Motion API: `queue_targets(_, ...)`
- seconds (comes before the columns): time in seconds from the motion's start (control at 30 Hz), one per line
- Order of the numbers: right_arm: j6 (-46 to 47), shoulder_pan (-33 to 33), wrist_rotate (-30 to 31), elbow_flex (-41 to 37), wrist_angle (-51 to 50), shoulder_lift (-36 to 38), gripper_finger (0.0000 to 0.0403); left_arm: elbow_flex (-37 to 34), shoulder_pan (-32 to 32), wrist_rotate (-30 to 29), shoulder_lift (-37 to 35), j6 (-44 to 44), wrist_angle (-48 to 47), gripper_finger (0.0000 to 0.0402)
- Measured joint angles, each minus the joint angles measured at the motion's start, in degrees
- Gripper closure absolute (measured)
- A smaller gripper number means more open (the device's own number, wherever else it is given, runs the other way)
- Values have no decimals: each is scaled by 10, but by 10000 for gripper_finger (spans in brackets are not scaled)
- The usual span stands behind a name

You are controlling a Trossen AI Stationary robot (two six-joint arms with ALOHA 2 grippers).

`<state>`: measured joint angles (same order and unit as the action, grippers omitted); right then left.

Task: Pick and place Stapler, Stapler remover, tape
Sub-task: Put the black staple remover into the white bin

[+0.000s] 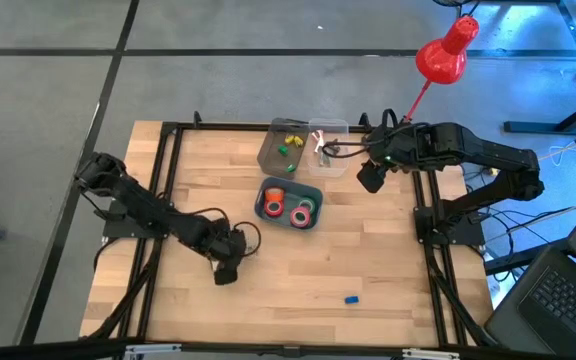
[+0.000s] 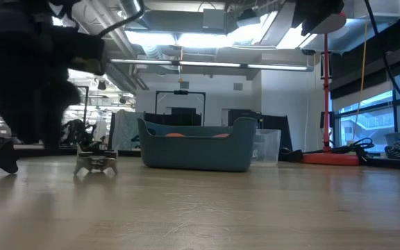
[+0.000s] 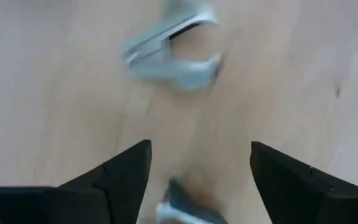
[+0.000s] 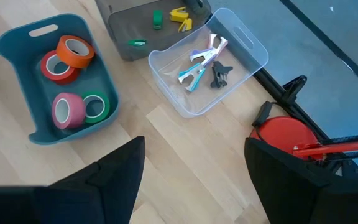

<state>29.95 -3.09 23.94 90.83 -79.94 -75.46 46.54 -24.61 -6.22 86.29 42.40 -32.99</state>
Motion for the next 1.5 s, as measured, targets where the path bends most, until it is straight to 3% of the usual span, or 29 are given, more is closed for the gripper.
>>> queue_targets(0.33,-31,-11,7,0,18,0,127,14,-6,-75,-56,493,-41,162)
queue_targets(0.43,-49,-24,-1,0,25,0,127,14,-6,-63,-54,566,-41,173)
queue_targets(1.0,-96,-76,-46,0,26,0,127,70,-52,1,-41,600,-143,233)
queue_targets(1.5,-96,-77,-61,0,30,0,127,69,-64,26,46,534,-144,236)
